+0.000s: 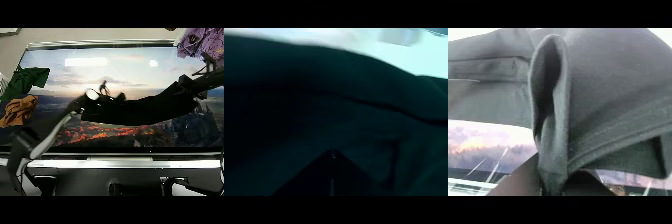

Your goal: Fold the clothes and pants, and hang the long-sleeved shirts on hangers.

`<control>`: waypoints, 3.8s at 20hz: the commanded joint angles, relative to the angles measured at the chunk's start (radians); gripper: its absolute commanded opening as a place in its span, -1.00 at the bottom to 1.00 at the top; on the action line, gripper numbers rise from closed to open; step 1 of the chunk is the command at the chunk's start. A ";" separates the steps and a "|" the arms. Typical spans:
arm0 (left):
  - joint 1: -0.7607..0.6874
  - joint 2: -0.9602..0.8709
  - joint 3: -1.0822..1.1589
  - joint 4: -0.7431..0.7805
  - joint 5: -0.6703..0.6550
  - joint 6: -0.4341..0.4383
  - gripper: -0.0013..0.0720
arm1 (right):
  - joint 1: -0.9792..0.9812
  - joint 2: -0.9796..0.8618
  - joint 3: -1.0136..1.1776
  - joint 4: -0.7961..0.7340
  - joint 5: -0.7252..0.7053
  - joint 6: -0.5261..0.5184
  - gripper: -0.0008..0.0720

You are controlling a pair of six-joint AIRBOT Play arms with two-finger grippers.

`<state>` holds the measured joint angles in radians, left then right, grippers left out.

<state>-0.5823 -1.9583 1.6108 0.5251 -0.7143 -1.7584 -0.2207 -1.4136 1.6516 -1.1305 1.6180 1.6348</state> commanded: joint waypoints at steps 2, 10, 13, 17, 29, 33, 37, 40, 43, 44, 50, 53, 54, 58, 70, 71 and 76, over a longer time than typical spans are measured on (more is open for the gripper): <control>-0.174 -0.157 0.137 -0.244 0.112 -0.001 -0.93 | 0.001 0.016 0.053 -0.016 0.055 0.023 -0.90; -0.181 -0.272 0.296 -0.260 0.036 -0.082 -0.93 | 0.002 0.017 0.053 -0.014 -0.014 0.007 -0.90; -0.056 -0.208 0.296 -0.064 -0.133 -0.084 -0.94 | 0.018 0.018 0.053 0.008 -0.034 0.008 -0.90; 0.187 -0.014 0.296 0.334 -0.378 -0.120 -0.93 | 0.195 0.017 0.053 -0.049 -0.072 0.089 -0.90; 0.782 0.374 0.296 0.530 -0.607 -0.081 -0.93 | 0.707 -0.183 0.053 -0.154 -0.334 0.384 -0.90; 0.817 0.377 0.296 0.531 -0.614 -0.081 -0.93 | 0.738 -0.275 0.053 -0.074 -0.417 0.398 -0.90; 0.816 0.374 0.296 0.534 -0.613 -0.081 -0.93 | 0.743 -0.340 0.053 -0.032 -0.460 0.401 -0.90; 0.816 0.373 0.296 0.534 -0.613 -0.066 -0.93 | 0.743 -0.370 0.053 0.008 -0.525 0.391 -0.49; 0.816 0.373 0.296 0.542 -0.613 -0.063 -0.93 | 0.743 -0.363 0.055 0.140 -0.612 0.279 0.35; 0.816 0.373 0.296 0.547 -0.613 -0.063 -0.93 | 0.743 -0.354 0.063 0.178 -0.614 0.225 0.35; 0.816 0.373 0.296 0.553 -0.613 -0.063 -0.93 | 0.619 -0.221 0.202 0.074 -0.433 0.173 0.52; 0.816 0.373 0.296 0.553 -0.613 -0.063 -0.93 | 0.398 -0.152 0.209 0.079 -0.257 0.057 0.56; 0.816 0.373 0.296 0.553 -0.613 -0.063 -0.93 | 0.311 -0.145 0.209 0.091 -0.177 0.009 0.56; 0.816 0.373 0.296 0.553 -0.613 -0.063 -0.93 | 0.030 -0.146 0.023 0.295 -0.106 -0.164 0.56; 0.816 0.373 0.296 0.553 -0.612 -0.044 -0.92 | -0.018 -0.278 -0.591 0.576 -0.413 -0.513 0.44; 0.816 0.373 0.296 0.553 -0.612 -0.044 -0.92 | 0.000 -0.295 -0.591 0.584 -0.438 -0.518 0.43; 0.816 0.373 0.296 0.553 -0.612 -0.044 -0.92 | 0.097 -0.340 -0.591 0.653 -0.533 -0.536 0.03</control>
<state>0.2333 -1.5852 1.9068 1.0782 -1.3262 -1.8027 -0.1730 -1.7298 1.0679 -0.5274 1.1538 1.1252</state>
